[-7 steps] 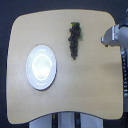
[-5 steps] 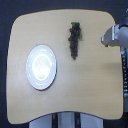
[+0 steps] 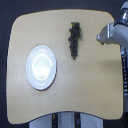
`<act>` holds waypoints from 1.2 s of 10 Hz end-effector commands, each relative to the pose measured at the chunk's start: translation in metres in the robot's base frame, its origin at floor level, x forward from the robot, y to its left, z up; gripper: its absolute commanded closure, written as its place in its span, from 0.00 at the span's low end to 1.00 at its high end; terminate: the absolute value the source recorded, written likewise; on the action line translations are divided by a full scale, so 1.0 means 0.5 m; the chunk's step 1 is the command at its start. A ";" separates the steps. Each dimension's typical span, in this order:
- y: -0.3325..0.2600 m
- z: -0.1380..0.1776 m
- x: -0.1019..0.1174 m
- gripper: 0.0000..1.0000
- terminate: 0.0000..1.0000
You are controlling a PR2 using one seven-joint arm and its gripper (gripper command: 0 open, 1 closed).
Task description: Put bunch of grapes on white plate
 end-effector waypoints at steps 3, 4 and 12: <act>0.197 -0.091 0.126 0.00 0.00; 0.228 -0.112 0.143 0.00 0.00; 0.363 -0.301 0.215 0.00 0.00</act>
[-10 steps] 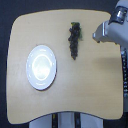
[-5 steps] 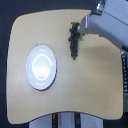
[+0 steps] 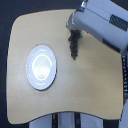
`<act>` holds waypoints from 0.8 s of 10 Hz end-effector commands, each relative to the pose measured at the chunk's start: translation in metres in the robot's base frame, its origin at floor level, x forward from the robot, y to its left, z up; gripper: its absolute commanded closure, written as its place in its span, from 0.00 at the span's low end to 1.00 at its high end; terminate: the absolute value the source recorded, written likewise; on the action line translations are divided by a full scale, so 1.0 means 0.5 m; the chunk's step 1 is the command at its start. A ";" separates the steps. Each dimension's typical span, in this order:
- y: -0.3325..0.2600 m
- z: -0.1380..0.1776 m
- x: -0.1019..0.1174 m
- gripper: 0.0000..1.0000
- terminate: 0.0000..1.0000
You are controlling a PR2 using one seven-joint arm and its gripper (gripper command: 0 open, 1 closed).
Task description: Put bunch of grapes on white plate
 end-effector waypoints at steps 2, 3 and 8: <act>0.038 -0.133 0.049 0.00 0.00; 0.035 -0.152 0.050 0.00 0.00; 0.022 -0.190 0.044 0.00 0.00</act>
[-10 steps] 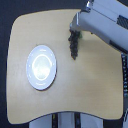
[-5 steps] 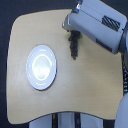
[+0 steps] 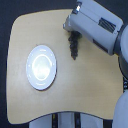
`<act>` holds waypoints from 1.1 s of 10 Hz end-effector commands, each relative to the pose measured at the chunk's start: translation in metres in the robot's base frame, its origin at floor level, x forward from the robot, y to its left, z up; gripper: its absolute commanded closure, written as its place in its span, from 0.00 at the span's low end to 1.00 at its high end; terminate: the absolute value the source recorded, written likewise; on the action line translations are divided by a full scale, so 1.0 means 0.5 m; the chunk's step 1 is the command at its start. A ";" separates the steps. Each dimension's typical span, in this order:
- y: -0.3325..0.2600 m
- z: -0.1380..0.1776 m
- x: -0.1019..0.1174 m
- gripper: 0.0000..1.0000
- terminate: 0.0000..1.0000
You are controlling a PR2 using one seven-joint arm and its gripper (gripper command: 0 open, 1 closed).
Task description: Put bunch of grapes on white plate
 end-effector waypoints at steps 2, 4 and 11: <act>-0.002 -0.029 -0.015 0.00 0.00; 0.005 -0.022 -0.022 1.00 0.00; 0.022 -0.007 -0.028 1.00 0.00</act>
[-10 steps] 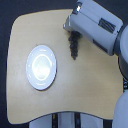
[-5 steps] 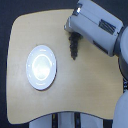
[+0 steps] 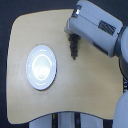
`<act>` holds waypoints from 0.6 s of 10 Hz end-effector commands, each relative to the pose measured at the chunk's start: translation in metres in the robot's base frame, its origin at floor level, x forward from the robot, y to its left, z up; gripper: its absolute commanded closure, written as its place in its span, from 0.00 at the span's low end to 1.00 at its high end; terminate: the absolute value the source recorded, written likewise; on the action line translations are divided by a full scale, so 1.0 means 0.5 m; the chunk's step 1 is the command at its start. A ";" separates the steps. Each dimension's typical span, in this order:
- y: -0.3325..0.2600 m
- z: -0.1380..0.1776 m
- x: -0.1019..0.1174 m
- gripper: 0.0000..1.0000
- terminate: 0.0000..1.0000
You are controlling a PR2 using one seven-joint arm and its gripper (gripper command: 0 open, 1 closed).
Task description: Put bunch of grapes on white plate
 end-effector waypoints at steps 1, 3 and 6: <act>0.016 0.005 -0.009 1.00 0.00; 0.023 0.004 -0.010 1.00 0.00; 0.026 0.010 -0.006 1.00 0.00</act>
